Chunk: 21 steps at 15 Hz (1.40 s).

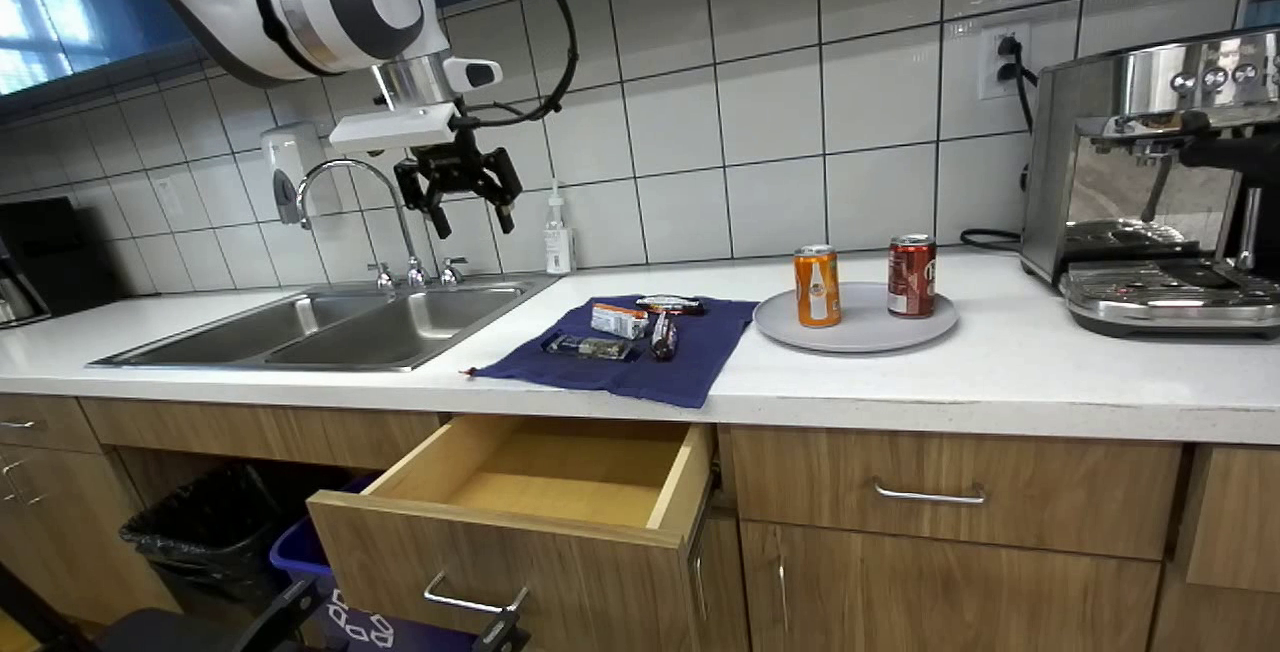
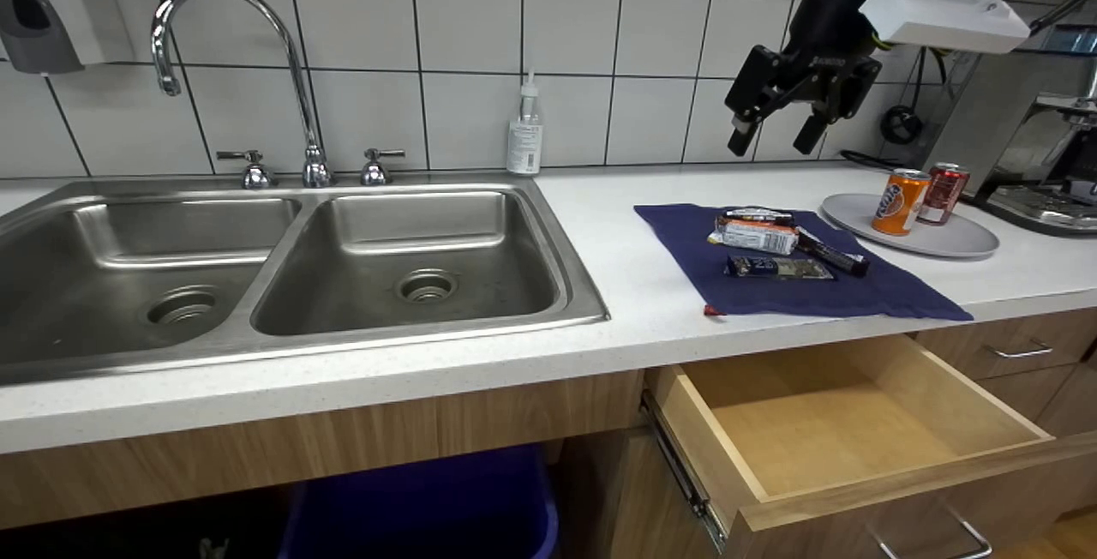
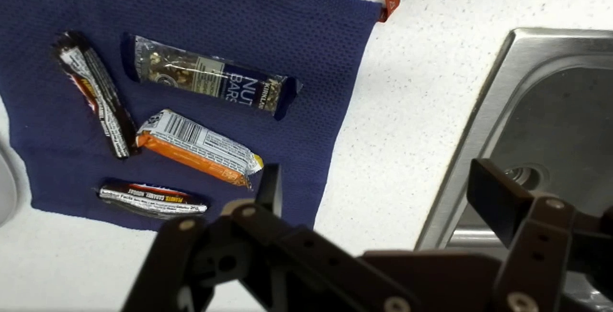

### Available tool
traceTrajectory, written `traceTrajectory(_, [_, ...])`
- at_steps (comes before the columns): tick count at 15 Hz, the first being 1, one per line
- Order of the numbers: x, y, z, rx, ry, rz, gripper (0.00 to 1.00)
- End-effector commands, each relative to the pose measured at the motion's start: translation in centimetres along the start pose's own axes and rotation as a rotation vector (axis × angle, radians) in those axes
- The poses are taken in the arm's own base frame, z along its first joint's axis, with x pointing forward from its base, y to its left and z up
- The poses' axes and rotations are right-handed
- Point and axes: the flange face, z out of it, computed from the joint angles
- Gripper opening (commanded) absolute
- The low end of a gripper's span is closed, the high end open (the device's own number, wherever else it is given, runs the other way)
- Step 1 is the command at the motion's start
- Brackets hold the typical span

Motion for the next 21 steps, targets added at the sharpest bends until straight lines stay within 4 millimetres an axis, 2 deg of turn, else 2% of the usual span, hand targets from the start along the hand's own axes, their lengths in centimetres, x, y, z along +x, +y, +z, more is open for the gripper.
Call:
traceTrajectory(1, [1.9,1.8,0.7,0.007,-0.007,-0.077,1.00])
traceTrajectory(13, [5.2,6.8,4.5,-0.012,-0.026,-0.101,1.00])
traceTrajectory(15, [5.7,7.1,4.8,-0.008,-0.030,-0.070,1.00])
traceTrajectory(16, [4.5,6.5,4.7,-0.020,-0.024,-0.073,1.00])
traceTrajectory(21, [5.1,6.7,5.2,-0.021,-0.024,-0.070,1.00])
